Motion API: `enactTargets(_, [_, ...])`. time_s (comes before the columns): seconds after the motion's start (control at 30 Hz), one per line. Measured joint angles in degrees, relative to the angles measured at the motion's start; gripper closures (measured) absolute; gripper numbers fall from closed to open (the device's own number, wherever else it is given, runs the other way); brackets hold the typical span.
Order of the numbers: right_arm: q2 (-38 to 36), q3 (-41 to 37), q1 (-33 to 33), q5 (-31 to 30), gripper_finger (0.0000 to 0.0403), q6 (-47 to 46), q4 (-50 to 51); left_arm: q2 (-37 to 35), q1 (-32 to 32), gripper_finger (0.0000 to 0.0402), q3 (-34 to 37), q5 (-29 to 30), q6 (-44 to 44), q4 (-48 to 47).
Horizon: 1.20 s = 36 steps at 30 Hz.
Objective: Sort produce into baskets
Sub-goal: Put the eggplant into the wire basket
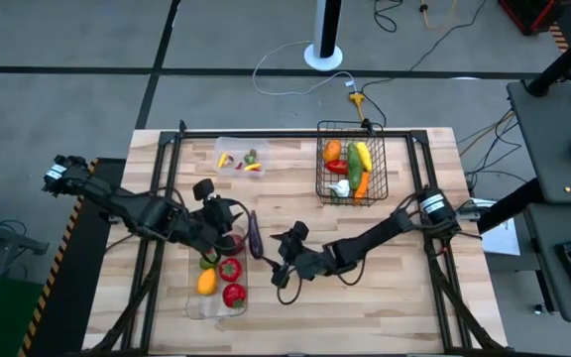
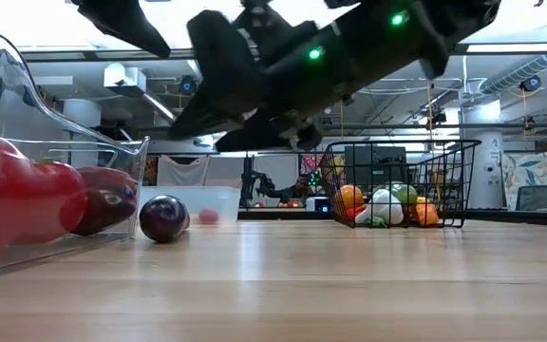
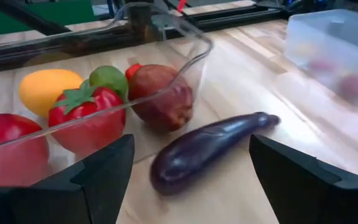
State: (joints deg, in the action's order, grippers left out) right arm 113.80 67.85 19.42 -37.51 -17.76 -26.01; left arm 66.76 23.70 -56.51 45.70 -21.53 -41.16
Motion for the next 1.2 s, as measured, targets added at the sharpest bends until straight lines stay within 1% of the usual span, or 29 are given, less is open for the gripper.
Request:
enactTargets(0.2, [7.17, 7.06, 0.37, -0.75, 0.0096, -0.81, 1.16, 0.42, 0.0, 0.0289, 0.0, 0.37, -0.01, -0.01])
enactTargets(0.33, [10.47, 12.79, 0.35, -3.41, 0.0093, -4.08, 9.3, 0.52, 0.0, 0.0289, 0.0, 0.39, 0.01, -0.02])
enactTargets(0.47, [11.99, 17.1, 0.29, -4.12, 0.0092, -6.64, 16.98, 0.52, -0.07, 0.0289, 0.0, 0.43, 1.56, 0.03])
enactTargets(0.63, [12.79, 17.91, 0.18, -4.49, 0.0092, -7.81, 18.45, 0.52, -0.28, 0.0289, 0.0, 1.81, 2.55, 0.68])
enactTargets(0.97, [14.13, 17.67, -0.07, -4.48, 0.009, -8.36, 17.25, 0.66, -0.28, 0.0289, 0.0, 1.83, 2.55, 0.97])
enactTargets(1.07, [14.51, 17.62, -0.55, -4.65, 0.0092, -9.93, 20.43, 0.66, -0.28, 0.0289, 0.0, 1.83, 2.37, 0.97])
enactTargets(1.2, [13.44, 17.6, -0.63, -7.64, 0.0099, -10.87, 26.59, 0.66, -0.28, 0.0289, 0.0, 1.81, 1.64, 0.91])
